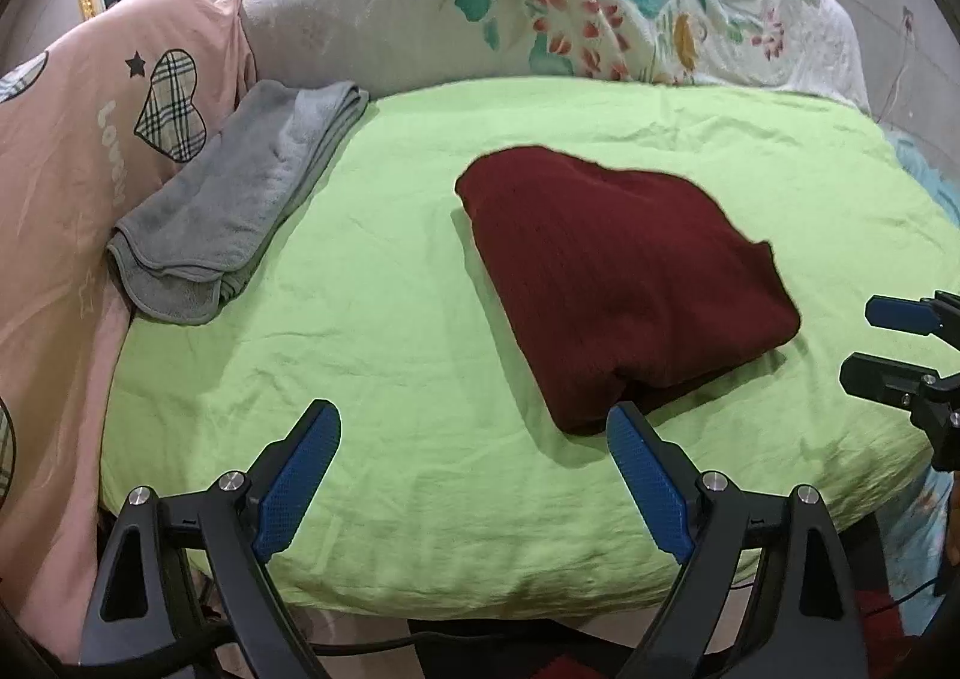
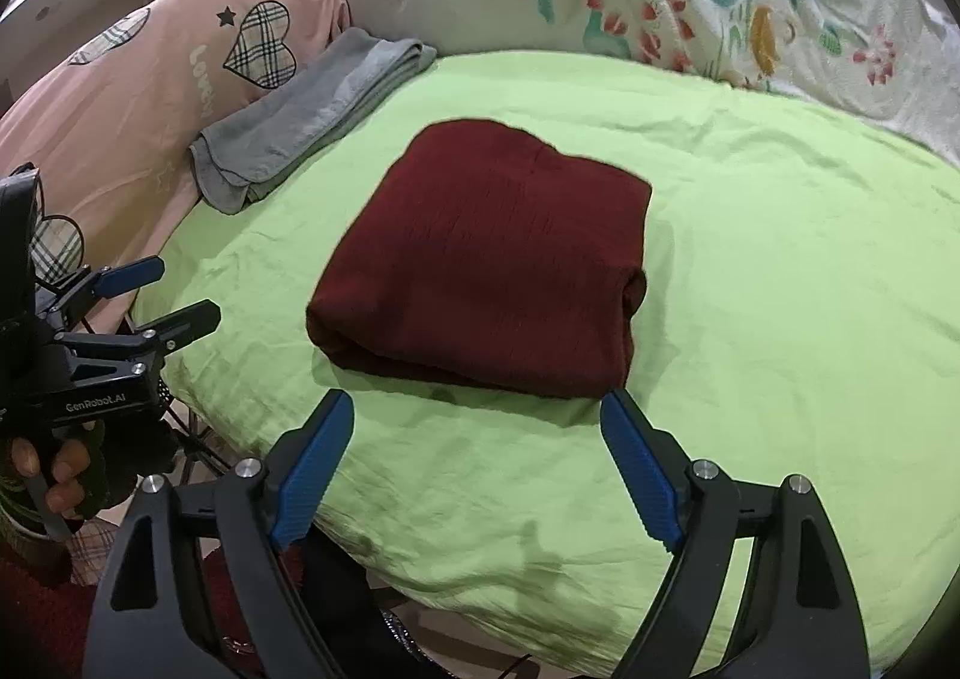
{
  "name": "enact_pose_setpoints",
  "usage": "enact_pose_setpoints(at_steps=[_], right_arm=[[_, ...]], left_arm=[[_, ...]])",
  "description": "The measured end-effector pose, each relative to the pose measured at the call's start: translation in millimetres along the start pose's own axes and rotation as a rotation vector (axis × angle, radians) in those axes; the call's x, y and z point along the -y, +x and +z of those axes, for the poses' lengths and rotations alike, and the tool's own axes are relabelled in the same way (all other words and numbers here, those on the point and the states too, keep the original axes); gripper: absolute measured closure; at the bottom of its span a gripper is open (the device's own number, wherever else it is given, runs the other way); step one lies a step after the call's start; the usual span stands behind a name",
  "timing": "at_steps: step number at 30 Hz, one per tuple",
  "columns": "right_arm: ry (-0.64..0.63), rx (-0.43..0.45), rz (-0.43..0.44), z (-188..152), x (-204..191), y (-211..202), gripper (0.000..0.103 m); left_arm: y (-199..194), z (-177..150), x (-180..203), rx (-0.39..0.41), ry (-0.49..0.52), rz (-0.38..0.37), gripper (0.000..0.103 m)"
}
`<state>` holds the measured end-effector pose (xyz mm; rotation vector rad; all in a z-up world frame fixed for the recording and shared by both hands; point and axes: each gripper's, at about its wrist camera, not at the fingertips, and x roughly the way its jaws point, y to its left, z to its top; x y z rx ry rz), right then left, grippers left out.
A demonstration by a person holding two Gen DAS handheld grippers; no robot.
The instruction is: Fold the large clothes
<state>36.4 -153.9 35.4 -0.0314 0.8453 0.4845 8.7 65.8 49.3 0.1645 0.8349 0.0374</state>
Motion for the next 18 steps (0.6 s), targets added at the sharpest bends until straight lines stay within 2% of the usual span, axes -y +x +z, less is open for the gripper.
enact_pose_setpoints(at_steps=[8,15,18], right_arm=[[0.102,-0.055,0.029,-11.0,14.3,28.5,0.019],[0.099,-0.055,0.026,-6.0,14.7,32.4,0.019],[0.089,-0.051,0.03,-2.6,13.2,33.4,0.019]], left_arm=[[24.5,-5.6,6.4,-0.05,0.0,0.003,0.012],[37.8,-1.9,-1.4,-0.071,-0.037,-0.006,0.012],[39.6,1.7,-6.3,-0.055,-0.068,-0.01,0.012]])
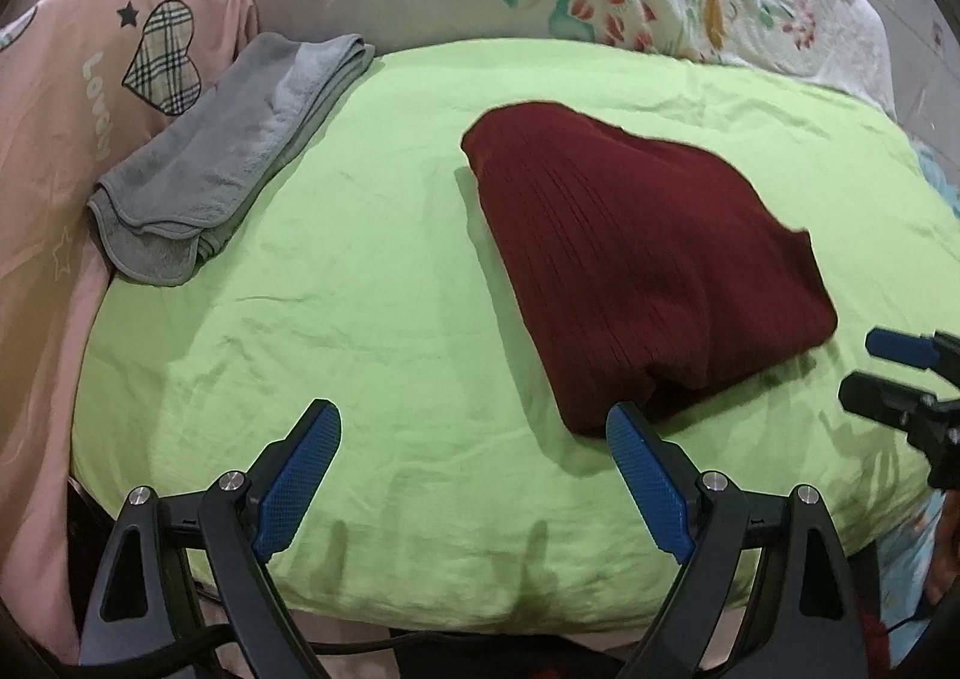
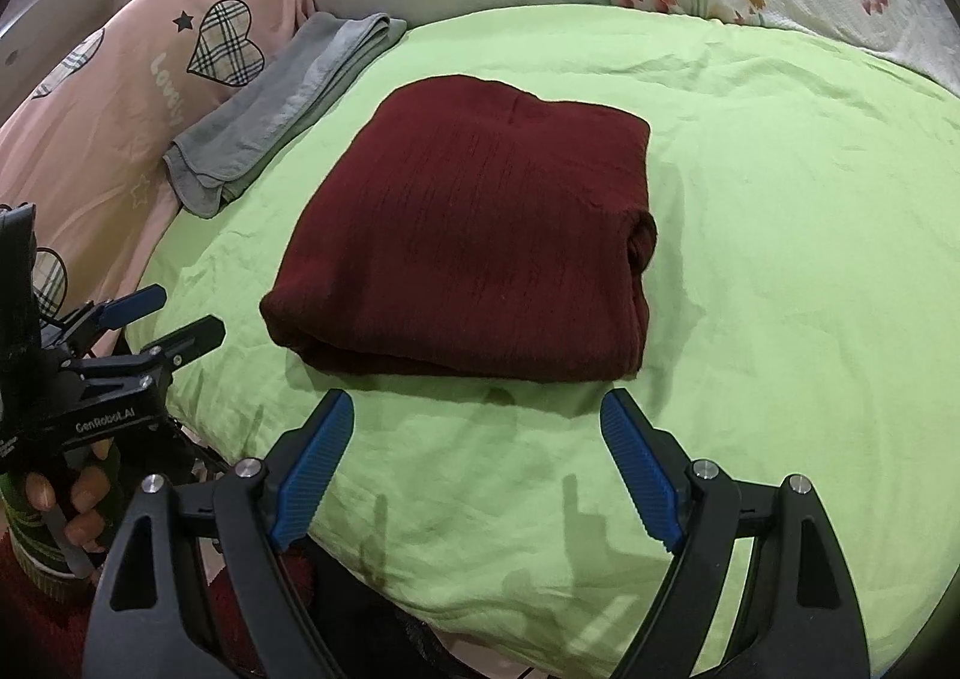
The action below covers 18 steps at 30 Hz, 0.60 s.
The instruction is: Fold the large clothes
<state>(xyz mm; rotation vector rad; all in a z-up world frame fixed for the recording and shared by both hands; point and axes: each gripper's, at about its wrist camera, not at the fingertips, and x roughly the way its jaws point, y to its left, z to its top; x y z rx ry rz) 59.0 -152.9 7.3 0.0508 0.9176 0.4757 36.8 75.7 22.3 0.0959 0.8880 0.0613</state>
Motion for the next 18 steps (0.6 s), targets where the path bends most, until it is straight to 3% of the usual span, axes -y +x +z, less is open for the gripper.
enact_pose_setpoints(at_steps=[4,9,18], right_arm=[[-0.022,0.002,-0.004,6.7,-1.3,2.0,0.019],[-0.042,0.011,-0.002,14.5,-4.6,2.0,0.019],[-0.061,0.014,-0.011,17.3,-7.9,4.6,0.019]], left_arm=[[-3.4,4.8,-0.9,0.046,0.004,0.021,0.012],[-1.5,5.8,0.8,0.002,0.01,-0.001,0.012],[-10.1,3.9,1.4,0.003,-0.02,-0.047,0.011]])
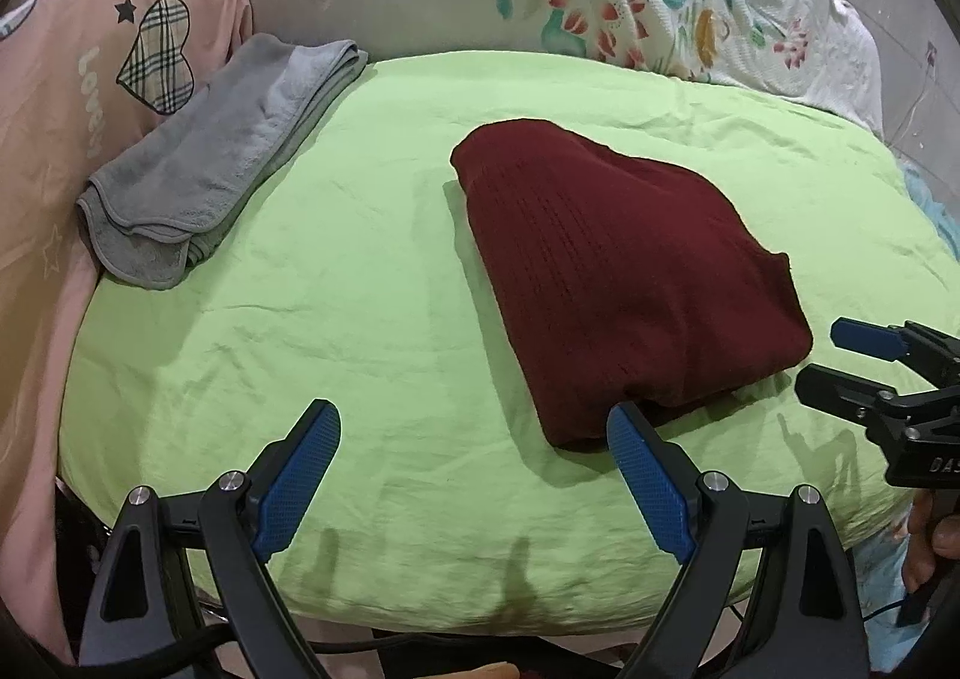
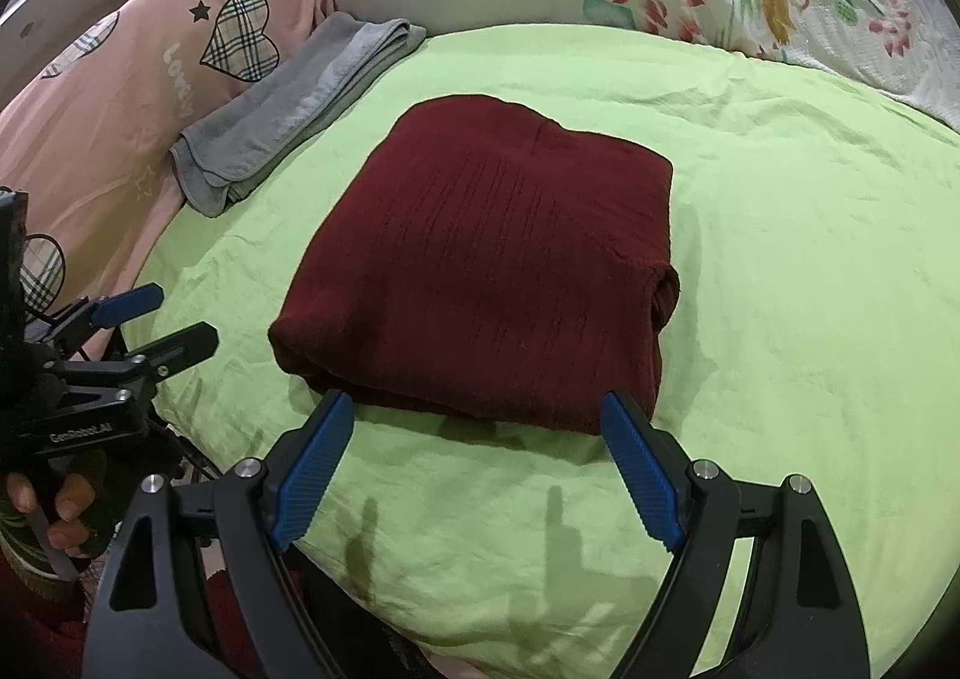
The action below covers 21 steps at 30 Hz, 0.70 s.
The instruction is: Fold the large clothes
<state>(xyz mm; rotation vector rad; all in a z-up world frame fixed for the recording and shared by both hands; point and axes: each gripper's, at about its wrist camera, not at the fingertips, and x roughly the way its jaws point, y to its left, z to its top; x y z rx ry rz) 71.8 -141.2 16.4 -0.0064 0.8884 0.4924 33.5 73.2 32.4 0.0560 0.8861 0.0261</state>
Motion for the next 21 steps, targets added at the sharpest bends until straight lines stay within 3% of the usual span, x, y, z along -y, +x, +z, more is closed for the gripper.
enact_pose_setpoints(at_steps=[21], right_arm=[[0.023,-0.001,-0.006,-0.2,6.2,-7.1,0.019]], left_arm=[[-1.7,-1.4,19.2,-0.014,0.06,-0.02,0.011]])
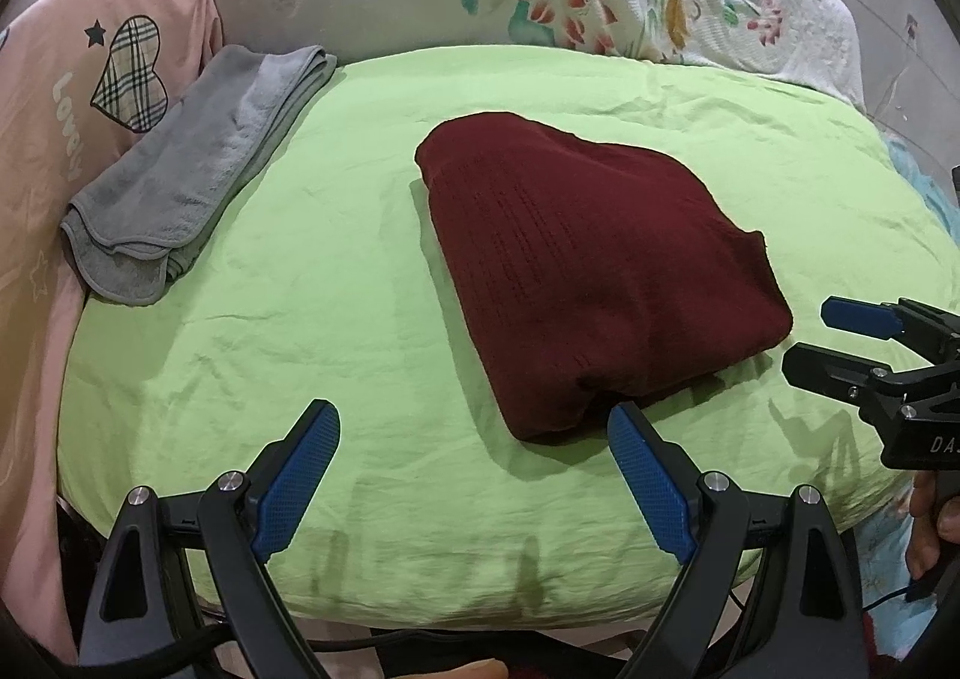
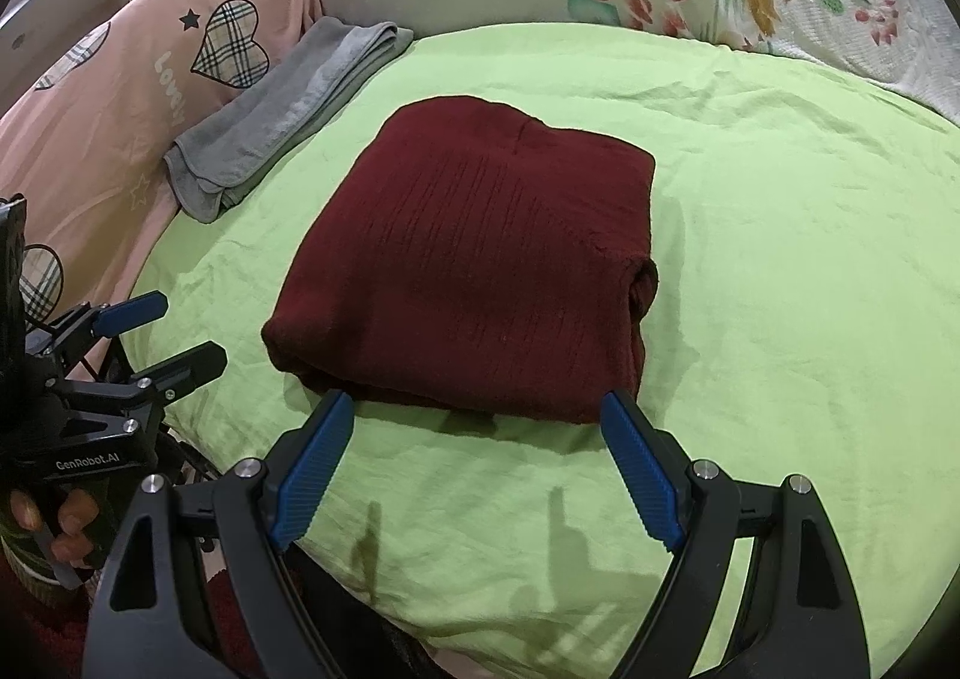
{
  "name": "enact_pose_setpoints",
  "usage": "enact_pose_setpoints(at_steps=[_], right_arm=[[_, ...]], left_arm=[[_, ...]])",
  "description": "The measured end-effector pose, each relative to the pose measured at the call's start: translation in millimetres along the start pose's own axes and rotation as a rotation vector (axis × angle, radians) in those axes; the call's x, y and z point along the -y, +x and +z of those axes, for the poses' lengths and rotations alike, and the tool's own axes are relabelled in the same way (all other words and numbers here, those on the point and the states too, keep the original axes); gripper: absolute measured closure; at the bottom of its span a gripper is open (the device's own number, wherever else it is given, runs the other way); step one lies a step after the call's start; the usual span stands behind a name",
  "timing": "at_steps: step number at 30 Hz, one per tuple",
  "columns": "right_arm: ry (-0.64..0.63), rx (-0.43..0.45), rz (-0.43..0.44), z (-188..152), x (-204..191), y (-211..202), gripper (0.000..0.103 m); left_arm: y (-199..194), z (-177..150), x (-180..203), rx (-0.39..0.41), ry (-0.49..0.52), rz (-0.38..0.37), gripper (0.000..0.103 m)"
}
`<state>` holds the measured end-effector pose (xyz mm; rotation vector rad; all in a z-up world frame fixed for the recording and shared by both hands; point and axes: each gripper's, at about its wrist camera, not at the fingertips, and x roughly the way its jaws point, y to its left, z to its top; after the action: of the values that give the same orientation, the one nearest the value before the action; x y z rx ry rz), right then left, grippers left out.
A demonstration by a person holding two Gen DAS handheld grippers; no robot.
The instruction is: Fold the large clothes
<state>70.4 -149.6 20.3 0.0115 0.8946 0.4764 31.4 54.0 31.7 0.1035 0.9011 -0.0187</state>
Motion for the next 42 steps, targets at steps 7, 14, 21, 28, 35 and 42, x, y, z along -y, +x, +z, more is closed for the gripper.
enact_pose_setpoints(at_steps=[7,14,21,28,35,42], right_arm=[[-0.001,-0.007,-0.007,-3.1,-0.1,0.2,0.019],[-0.001,-0.008,-0.008,-2.5,1.7,1.1,0.019],[-0.002,-0.008,-0.007,-2.5,1.8,1.0,0.019],[-0.001,-0.006,-0.007,-2.6,1.9,0.9,0.018],[0.001,-0.004,-0.01,-2.6,-0.3,0.7,0.018],[0.003,-0.006,-0.008,-2.2,-0.9,0.8,0.018]], left_arm=[[1.0,-0.7,2.2,-0.004,0.007,-0.005,0.011],[2.5,-0.7,1.0,-0.012,-0.005,-0.017,0.011],[1.9,0.0,1.1,-0.007,-0.002,-0.022,0.011],[-1.1,-2.4,4.7,-0.001,-0.002,-0.019,0.011],[-2.2,-2.1,5.1,0.003,-0.004,-0.021,0.011],[-4.2,-1.7,7.0,0.007,-0.002,-0.022,0.011]])
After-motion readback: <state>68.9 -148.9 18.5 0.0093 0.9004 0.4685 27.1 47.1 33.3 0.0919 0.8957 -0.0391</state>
